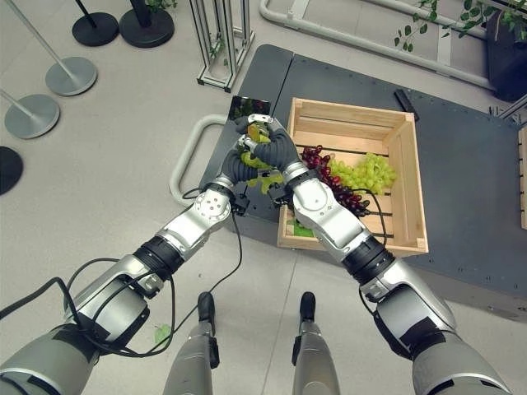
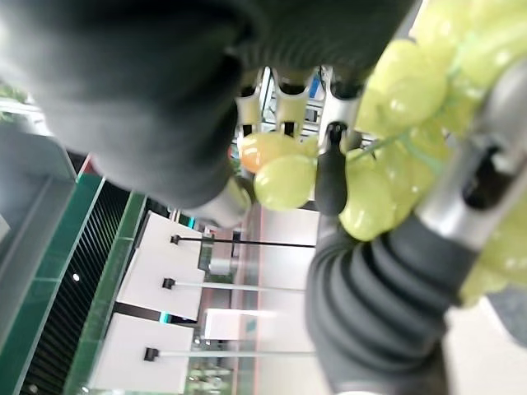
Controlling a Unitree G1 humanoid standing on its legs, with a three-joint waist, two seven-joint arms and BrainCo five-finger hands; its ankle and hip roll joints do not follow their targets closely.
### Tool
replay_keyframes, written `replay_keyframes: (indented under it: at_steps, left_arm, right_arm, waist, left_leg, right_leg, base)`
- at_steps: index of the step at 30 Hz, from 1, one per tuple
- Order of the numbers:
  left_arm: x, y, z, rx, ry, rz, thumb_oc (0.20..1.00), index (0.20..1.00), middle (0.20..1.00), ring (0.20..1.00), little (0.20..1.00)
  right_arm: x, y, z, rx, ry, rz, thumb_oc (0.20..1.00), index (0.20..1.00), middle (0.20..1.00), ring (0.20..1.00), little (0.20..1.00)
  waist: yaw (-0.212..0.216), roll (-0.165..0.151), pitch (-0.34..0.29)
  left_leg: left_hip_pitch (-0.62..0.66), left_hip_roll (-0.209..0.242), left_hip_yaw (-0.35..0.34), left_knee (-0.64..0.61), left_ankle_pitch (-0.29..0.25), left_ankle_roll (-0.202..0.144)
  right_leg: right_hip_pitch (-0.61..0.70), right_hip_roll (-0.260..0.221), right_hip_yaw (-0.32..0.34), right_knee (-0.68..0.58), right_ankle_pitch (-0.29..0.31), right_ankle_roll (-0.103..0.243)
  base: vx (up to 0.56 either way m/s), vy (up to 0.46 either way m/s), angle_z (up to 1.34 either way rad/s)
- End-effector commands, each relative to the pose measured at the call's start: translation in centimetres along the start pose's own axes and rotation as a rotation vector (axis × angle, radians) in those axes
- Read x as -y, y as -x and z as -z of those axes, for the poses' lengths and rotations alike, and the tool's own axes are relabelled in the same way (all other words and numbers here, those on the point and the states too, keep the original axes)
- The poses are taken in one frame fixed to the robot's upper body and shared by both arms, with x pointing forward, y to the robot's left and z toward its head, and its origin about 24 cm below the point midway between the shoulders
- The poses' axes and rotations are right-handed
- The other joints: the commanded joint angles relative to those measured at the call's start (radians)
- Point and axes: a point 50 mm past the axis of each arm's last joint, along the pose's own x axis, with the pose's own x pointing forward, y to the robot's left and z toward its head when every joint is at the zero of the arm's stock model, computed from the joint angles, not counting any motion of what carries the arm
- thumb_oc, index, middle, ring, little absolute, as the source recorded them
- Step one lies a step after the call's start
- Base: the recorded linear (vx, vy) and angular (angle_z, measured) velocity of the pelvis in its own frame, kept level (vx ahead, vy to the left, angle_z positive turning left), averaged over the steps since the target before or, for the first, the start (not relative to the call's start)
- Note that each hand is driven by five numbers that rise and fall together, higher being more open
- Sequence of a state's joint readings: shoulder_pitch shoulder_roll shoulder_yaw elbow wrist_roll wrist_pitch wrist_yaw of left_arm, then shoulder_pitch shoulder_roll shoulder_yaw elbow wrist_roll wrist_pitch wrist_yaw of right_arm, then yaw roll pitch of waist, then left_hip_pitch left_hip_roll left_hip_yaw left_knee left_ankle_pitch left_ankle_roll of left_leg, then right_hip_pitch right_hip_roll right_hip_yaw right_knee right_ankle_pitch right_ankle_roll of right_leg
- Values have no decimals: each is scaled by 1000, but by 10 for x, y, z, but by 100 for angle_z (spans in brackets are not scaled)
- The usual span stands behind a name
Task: Pick up the fruits from the basket on one side to the basket on the other side
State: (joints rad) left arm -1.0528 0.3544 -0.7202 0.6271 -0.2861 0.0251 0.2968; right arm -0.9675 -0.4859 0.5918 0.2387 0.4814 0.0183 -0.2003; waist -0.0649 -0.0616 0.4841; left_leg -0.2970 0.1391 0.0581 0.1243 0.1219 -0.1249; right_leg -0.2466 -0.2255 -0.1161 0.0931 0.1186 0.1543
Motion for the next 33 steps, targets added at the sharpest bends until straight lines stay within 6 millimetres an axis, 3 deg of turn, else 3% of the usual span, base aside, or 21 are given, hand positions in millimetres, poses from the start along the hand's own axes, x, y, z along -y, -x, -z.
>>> replay_keyframes:
  at_steps: [1,6,11,25,33]
  left_arm:
    - [17,-13,-34,108,-64,75,1000,1000,1000,1000,1000]
    - [13,-18,-35,95,-153,81,1000,1000,1000,1000,1000]
    - [17,-20,-42,107,-97,45,1000,1000,1000,1000,1000]
    - [34,-31,-55,106,-367,94,1000,1000,1000,1000,1000]
    - [41,-33,-53,81,-488,97,1000,1000,1000,1000,1000]
  right_arm:
    - [-11,-16,-47,191,26,-71,200,200,200,200,200]
    - [-12,-19,-55,210,55,-100,200,200,200,200,200]
    - [-17,-20,-58,222,16,-98,200,200,200,200,200]
    - [-30,-27,-64,229,53,-161,200,200,200,200,200]
    - [-37,-29,-66,236,45,-183,200,200,200,200,200]
  waist:
    - [2,20,-97]
    - [0,29,-98]
    - [0,35,-97]
    - [-12,50,-101]
    - [-20,52,-103]
  left_leg:
    - [-36,4,-29,64,-89,-15]
    - [-35,3,-30,64,-90,-15]
    - [-38,0,-31,68,-91,-14]
    - [-39,0,-26,79,-98,-12]
    - [-41,1,-23,85,-100,-12]
  right_leg:
    - [9,-34,0,102,-200,27]
    - [13,-36,-1,105,-203,27]
    - [10,-36,3,108,-204,26]
    - [6,-34,10,113,-209,27]
    - [5,-34,14,116,-210,27]
  base:
    - [0,0,0]
    - [0,0,0]
    - [0,0,0]
    - [0,0,0]
    - [0,0,0]
